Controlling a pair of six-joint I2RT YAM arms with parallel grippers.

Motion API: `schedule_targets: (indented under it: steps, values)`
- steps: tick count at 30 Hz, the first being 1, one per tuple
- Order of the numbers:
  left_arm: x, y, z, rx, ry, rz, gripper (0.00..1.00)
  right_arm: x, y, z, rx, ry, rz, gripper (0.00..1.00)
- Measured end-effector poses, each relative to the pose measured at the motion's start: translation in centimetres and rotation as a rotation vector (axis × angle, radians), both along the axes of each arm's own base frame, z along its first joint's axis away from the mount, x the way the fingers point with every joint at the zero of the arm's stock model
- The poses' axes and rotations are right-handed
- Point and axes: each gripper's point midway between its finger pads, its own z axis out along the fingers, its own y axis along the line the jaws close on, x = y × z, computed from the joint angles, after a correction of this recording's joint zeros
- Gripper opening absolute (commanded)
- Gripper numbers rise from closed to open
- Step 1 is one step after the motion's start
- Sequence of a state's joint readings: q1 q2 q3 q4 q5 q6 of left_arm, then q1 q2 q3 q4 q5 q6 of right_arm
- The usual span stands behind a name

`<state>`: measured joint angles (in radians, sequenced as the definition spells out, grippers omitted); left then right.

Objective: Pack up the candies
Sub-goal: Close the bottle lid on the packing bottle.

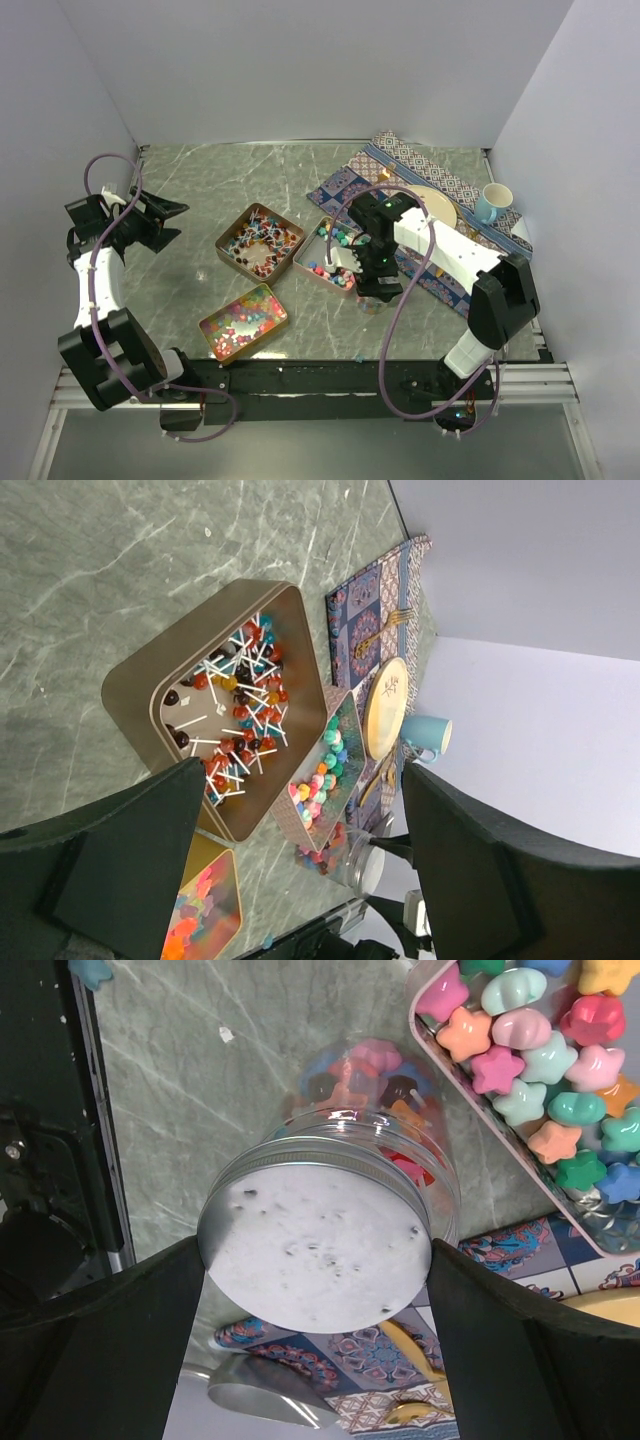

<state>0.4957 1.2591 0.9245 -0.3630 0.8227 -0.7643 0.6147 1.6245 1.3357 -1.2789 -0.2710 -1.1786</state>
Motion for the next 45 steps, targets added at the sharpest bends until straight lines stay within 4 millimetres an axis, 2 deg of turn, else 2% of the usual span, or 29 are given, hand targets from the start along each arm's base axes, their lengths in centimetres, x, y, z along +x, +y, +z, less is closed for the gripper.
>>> schedule_targets:
  steps: [7, 17, 23, 28, 37, 45]
  values:
    - [-0.1, 0.0, 0.1, 0.008, -0.005, 0.006, 0.85, 0.2, 0.2, -0.1, 0.017, -0.026, -0.023, 0.88]
    - [-0.2, 0.0, 0.4, 0.013, -0.012, 0.006, 0.85, 1.9, 0.6, -0.2, 0.019, -0.098, -0.04, 0.88]
    - [-0.2, 0.0, 0.3, 0.013, -0.012, 0.006, 0.85, 2.0, 0.5, -0.2, 0.017, -0.103, -0.039, 0.88]
    - [-0.3, -0.1, 0.0, 0.007, -0.005, 0.008, 0.85, 2.4, 0.2, -0.1, 0.008, -0.116, -0.039, 0.87]
    - [-0.3, -0.1, -0.1, 0.005, -0.003, 0.008, 0.85, 4.4, -0.4, -0.1, -0.016, -0.114, -0.079, 0.87]
    - [-0.2, 0.0, -0.1, 0.006, -0.007, 0.01, 0.85, 4.6, -0.7, -0.4, -0.047, -0.101, -0.067, 0.89]
